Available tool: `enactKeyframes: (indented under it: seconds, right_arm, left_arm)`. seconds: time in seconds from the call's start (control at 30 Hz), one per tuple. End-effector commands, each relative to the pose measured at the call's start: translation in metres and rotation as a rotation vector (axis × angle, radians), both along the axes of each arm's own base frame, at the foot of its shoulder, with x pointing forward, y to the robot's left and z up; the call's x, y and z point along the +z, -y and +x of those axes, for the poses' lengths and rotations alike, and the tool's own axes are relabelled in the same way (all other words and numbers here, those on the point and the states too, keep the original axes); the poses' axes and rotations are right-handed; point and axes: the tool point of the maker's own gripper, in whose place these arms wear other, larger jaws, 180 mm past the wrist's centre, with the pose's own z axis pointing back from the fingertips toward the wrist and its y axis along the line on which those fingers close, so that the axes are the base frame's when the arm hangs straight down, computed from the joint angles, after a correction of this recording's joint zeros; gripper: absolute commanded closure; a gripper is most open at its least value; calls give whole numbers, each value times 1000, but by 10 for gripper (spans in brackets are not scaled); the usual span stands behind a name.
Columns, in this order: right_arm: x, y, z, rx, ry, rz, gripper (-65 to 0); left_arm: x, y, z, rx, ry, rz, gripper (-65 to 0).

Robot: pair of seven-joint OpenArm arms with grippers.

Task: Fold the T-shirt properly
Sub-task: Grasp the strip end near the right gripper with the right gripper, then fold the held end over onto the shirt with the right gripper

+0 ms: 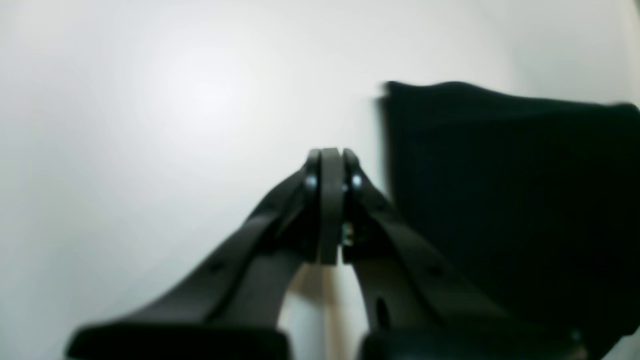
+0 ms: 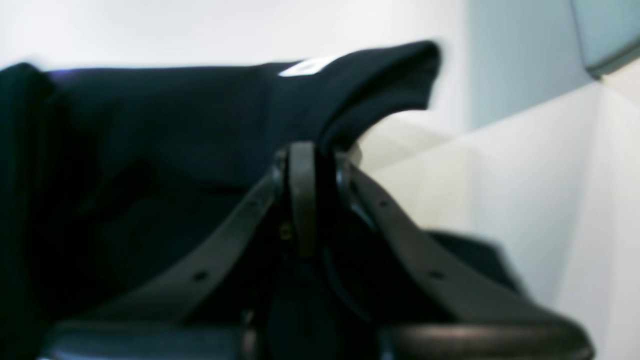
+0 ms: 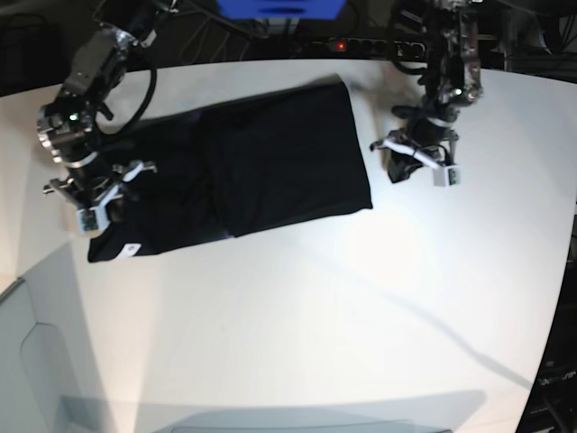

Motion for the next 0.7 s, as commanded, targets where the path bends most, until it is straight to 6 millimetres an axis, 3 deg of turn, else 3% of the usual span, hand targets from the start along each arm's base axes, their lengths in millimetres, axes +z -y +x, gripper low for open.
enactKeyframes:
  seconds: [0.0,0.1,0.23,0.43,0.67]
  right_arm:
    - [19,-13,6,36,72,10,0]
    - [22,-57,-5,132,74,41,0]
    - [8,-104,-23,248,23,96,0]
    - [12,-191,-42,461,15,200,0]
    - [24,-265,-61,676,26,271,0]
  left_arm:
    - [6,0,8,-2,30,1,0]
    - [-2,14,16,-29,15,-18,0]
    - [-10,30,18,-68,-2,-33,0]
    - [-9,30,18,-66,0,-34,0]
    - [-12,26,15,-68,-9,-26,0]
